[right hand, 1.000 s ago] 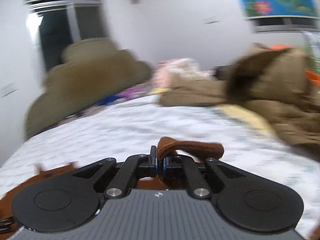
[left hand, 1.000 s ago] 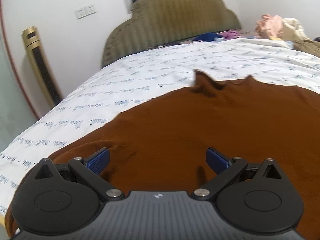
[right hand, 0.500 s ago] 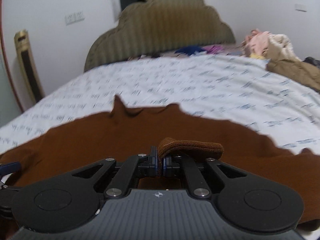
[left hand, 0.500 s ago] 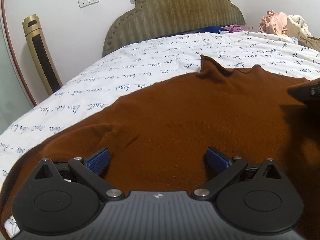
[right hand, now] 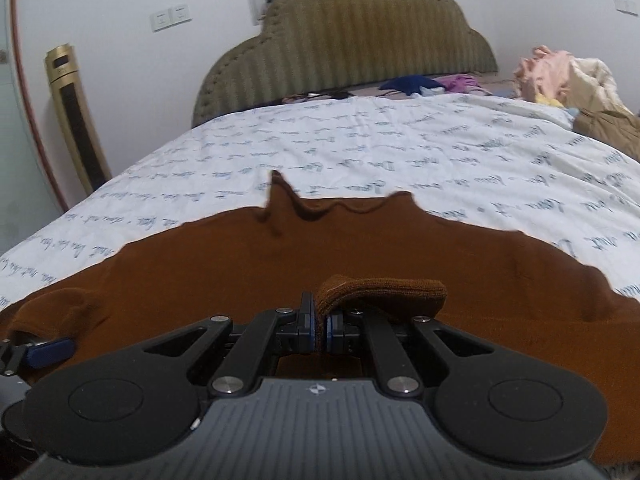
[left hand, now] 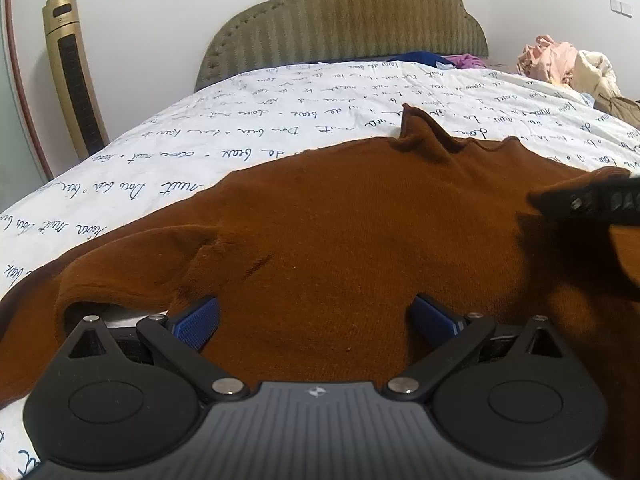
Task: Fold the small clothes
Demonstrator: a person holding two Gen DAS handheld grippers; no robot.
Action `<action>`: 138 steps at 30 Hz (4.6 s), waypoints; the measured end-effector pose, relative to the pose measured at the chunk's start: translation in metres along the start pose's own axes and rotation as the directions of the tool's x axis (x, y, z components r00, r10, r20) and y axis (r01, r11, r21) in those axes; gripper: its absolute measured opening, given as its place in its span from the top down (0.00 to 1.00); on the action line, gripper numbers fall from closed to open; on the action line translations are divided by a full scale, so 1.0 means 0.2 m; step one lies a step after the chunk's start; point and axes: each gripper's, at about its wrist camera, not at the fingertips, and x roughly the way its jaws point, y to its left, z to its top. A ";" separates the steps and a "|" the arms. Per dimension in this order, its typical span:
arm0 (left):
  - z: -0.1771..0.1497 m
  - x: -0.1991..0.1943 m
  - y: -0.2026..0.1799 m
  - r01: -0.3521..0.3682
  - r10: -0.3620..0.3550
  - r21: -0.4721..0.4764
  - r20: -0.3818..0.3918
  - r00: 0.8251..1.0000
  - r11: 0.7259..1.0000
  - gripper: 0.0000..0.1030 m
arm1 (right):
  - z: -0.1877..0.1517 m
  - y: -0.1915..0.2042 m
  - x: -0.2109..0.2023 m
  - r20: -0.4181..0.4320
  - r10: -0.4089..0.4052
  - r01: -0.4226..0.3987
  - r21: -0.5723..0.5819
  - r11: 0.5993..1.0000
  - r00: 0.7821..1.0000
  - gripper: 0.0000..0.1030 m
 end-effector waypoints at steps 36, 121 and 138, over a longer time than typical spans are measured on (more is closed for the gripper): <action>0.05 -0.03 0.31 -0.103 0.098 -0.098 -0.052 0.994 0.990 0.00 | 0.23 0.11 0.13 -0.015 0.188 -0.183 0.173 0.968 0.982 0.88; 0.08 -0.63 1.15 0.123 -0.140 -0.288 -0.037 0.989 0.950 0.95 | -0.01 0.35 -0.08 -0.098 0.365 -0.361 0.059 0.931 0.926 0.16; 0.59 -0.09 0.46 0.464 -0.524 -0.309 -0.147 0.839 0.830 0.95 | -0.10 0.23 -0.17 -0.100 0.542 -0.540 0.045 0.840 0.834 0.16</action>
